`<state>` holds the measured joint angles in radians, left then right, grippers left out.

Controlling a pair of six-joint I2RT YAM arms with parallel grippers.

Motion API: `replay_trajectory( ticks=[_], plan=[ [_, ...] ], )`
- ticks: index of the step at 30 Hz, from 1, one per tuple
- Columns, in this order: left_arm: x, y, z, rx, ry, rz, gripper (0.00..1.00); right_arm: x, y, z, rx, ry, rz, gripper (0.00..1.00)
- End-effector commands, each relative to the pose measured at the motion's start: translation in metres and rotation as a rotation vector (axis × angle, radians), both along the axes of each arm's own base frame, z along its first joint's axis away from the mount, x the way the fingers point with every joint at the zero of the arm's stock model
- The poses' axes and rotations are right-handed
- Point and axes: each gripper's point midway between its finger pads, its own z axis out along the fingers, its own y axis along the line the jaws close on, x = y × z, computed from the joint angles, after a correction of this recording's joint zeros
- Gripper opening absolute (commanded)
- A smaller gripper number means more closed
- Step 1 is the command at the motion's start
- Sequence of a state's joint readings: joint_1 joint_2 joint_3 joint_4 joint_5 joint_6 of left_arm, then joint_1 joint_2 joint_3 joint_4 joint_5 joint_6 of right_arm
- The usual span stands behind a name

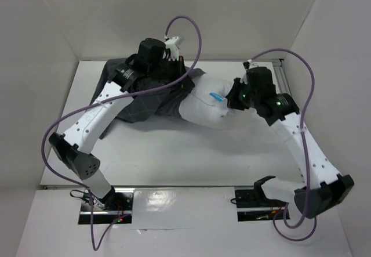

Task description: Put the pillow into the pillowcase

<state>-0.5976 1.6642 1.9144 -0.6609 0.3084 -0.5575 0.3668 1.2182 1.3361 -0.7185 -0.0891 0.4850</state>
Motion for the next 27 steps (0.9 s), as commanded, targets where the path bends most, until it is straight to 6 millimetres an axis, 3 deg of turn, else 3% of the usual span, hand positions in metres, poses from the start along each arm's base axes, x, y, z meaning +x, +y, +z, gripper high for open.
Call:
replay_trajectory(
  ticks=[1,2,4,5,6,7,8,9,10,11,12,13,14,15,16,17,18,20,21,22,23,25,27],
  plan=[
    [-0.063,0.012,0.139,-0.236,-0.292,-0.073,0.0,-0.047,-0.007,0.051,0.059,-0.109,0.01,0.0],
    [-0.058,0.014,0.142,-0.216,-0.315,-0.055,0.0,-0.059,-0.014,0.045,0.052,-0.066,-0.014,0.0],
    [-0.042,0.012,0.128,-0.174,-0.29,-0.031,0.0,-0.061,-0.021,0.038,0.037,-0.031,-0.062,0.0],
    [-0.024,0.017,0.12,-0.157,-0.277,0.002,0.0,-0.06,-0.022,0.038,0.053,-0.024,-0.088,0.0],
    [0.001,0.009,0.091,-0.116,-0.222,0.018,0.0,-0.058,-0.023,0.024,0.046,0.003,-0.103,0.0],
    [0.015,0.005,0.075,-0.101,-0.192,0.019,0.0,-0.051,-0.024,0.014,0.033,0.018,-0.127,0.0],
    [0.031,0.006,0.071,-0.096,-0.183,0.034,0.0,-0.044,-0.023,0.006,0.032,0.034,-0.153,0.0],
    [0.044,-0.001,0.058,-0.082,-0.161,0.034,0.0,-0.027,-0.019,-0.011,0.012,0.05,-0.167,0.0],
    [0.071,-0.01,0.022,-0.035,-0.112,0.047,0.0,-0.013,-0.022,-0.018,0.003,0.054,-0.211,0.0],
    [0.083,-0.014,0.01,-0.015,-0.095,0.063,0.0,-0.002,-0.018,-0.025,-0.001,0.062,-0.211,0.0],
    [0.092,-0.015,0.017,-0.002,-0.135,0.065,0.0,0.025,-0.019,-0.037,-0.008,0.076,-0.245,0.0],
    [0.1,-0.018,0.011,0.01,-0.128,0.076,0.06,0.039,-0.023,-0.044,-0.004,0.086,-0.274,0.0],
    [0.108,-0.022,0.001,0.027,-0.125,0.069,0.36,0.052,-0.023,-0.049,0.012,0.096,-0.274,0.0],
    [0.108,-0.021,0.012,0.019,-0.155,0.066,0.47,0.077,-0.038,-0.063,0.027,0.114,-0.331,0.0],
    [0.109,-0.018,0.024,0.007,-0.187,0.083,0.54,0.09,-0.044,-0.061,0.042,0.101,-0.345,0.0],
    [0.105,-0.005,0.038,0.013,-0.219,0.136,0.59,0.109,-0.058,-0.071,0.059,0.102,-0.378,0.26],
    [0.103,0.005,0.048,0.019,-0.254,0.172,0.65,0.119,-0.065,-0.066,0.071,0.095,-0.393,0.44],
    [0.095,0.019,0.073,0.007,-0.332,0.237,0.71,0.134,-0.081,-0.064,0.071,0.093,-0.419,0.73],
    [0.099,0.036,0.066,0.058,-0.345,0.317,0.77,0.139,-0.097,-0.063,0.062,0.094,-0.447,0.8],
    [0.083,0.049,0.089,0.04,-0.385,0.351,0.82,0.145,-0.104,-0.055,0.058,0.079,-0.456,0.87],
    [0.08,0.058,0.091,0.058,-0.4,0.377,0.86,0.145,-0.111,-0.055,0.051,0.077,-0.464,0.9],
    [0.078,0.076,0.092,0.103,-0.418,0.438,0.86,0.145,-0.127,-0.041,0.063,0.036,-0.482,0.91],
    [0.079,0.091,0.077,0.182,-0.387,0.49,0.8,0.144,-0.134,-0.039,0.057,0.023,-0.479,0.96]
  ],
)
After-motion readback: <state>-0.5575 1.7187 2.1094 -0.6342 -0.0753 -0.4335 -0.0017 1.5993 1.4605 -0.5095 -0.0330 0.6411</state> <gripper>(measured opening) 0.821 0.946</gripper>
